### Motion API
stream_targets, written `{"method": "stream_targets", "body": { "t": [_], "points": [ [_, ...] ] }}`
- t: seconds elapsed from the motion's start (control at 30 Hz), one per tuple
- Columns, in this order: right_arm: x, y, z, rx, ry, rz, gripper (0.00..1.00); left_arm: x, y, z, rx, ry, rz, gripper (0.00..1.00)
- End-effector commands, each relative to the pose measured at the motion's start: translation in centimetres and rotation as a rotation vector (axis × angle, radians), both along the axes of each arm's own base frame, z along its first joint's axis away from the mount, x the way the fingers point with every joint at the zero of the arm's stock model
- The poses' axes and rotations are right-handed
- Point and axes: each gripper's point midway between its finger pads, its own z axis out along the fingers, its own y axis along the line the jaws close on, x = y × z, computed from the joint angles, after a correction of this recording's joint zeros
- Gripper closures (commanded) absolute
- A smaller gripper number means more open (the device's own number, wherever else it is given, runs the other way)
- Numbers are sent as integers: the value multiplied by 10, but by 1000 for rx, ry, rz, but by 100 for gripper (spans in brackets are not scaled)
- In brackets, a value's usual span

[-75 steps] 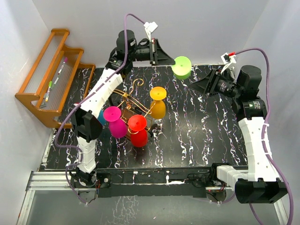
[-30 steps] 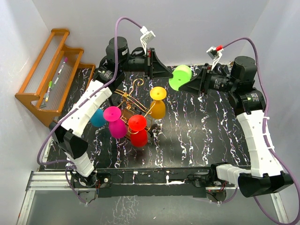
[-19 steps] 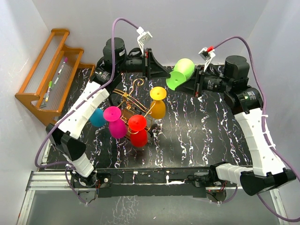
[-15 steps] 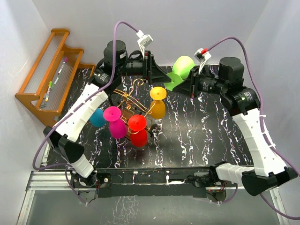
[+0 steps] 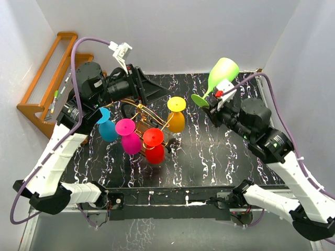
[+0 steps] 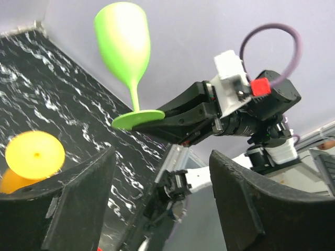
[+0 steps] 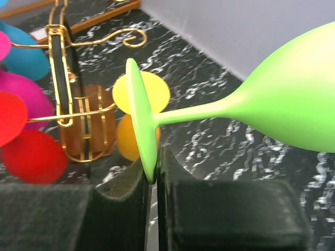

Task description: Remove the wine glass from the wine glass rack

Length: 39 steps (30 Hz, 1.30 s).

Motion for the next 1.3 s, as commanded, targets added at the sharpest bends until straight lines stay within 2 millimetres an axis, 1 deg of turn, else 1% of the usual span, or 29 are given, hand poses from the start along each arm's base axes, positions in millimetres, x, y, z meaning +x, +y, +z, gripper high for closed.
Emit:
{"method": "stream_targets", "body": {
  "t": [0.0,0.03,0.17,0.23,0.3,0.37,0.57,0.63,0.83,0.97,1.07,1.1,1.13,1.17,1.27],
  "points": [
    [13,-31,45,-102,-359,-154,92,2,-7,-54,37,304,12,32],
    [14,-30,41,-139,-399,-151,92,0,-7,-59,32,326,15,33],
    [14,-26,41,-278,-565,-132,92,0,-7,-73,18,392,28,34],
    [15,-21,42,-331,-628,-126,92,1,-8,-76,7,420,32,35],
    [16,-17,50,-346,-690,-139,92,0,-10,-76,-10,440,25,35],
    [17,-12,54,-364,-732,-136,92,1,-11,-75,-30,461,26,35],
    [20,7,62,-384,-771,-113,92,-1,-14,-57,-130,497,10,32],
    [19,12,64,-376,-778,-107,92,1,-17,-55,-144,504,3,32],
    [15,25,65,-372,-793,-94,92,10,-27,-57,-160,529,-17,32],
    [12,36,66,-372,-806,-85,92,15,-33,-61,-162,548,-30,33],
    [10,43,68,-371,-826,-90,92,17,-35,-63,-165,553,-34,36],
    [10,44,69,-371,-830,-94,92,18,-36,-63,-168,553,-38,38],
    [9,47,69,-367,-837,-94,92,18,-37,-64,-169,555,-44,44],
    [9,49,70,-364,-840,-96,92,17,-38,-64,-171,554,-52,52],
    [11,50,69,-368,-843,-111,92,14,-38,-64,-173,556,-75,87]
  ]
}}
